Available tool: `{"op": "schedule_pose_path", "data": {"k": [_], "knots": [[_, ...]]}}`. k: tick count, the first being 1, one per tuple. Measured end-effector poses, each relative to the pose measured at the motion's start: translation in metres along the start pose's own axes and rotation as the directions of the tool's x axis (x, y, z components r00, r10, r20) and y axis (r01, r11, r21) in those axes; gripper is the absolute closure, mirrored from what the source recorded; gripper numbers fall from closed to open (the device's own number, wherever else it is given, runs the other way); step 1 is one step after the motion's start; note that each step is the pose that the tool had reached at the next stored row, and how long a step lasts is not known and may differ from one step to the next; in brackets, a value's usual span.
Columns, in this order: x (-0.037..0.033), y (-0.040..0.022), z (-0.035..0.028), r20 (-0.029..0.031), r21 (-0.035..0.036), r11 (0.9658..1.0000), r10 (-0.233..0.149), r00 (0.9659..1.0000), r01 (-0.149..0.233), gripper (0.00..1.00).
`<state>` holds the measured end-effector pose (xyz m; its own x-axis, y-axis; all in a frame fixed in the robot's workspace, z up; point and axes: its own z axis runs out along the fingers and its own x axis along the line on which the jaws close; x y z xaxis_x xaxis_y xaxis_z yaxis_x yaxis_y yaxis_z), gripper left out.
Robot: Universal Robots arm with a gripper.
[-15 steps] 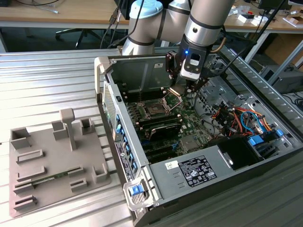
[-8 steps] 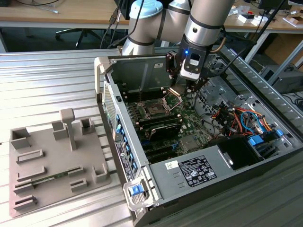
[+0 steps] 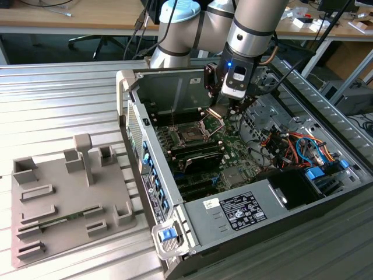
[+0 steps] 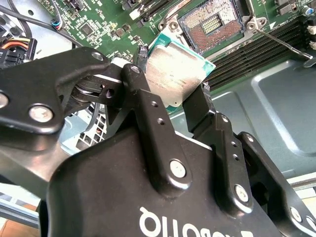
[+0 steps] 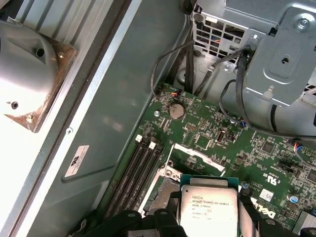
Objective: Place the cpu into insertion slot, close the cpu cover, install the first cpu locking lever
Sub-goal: 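Place the cpu into insertion slot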
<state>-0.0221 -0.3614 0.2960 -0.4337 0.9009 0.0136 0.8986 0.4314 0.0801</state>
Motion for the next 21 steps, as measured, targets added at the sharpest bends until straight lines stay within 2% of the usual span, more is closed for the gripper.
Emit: {"op": "schedule_pose_path", "data": {"k": [21], "knots": [[0.0000,0.0000,0.0002,0.0014,-0.0002,0.9999,0.017,0.9999,-0.017,0.45]]}}
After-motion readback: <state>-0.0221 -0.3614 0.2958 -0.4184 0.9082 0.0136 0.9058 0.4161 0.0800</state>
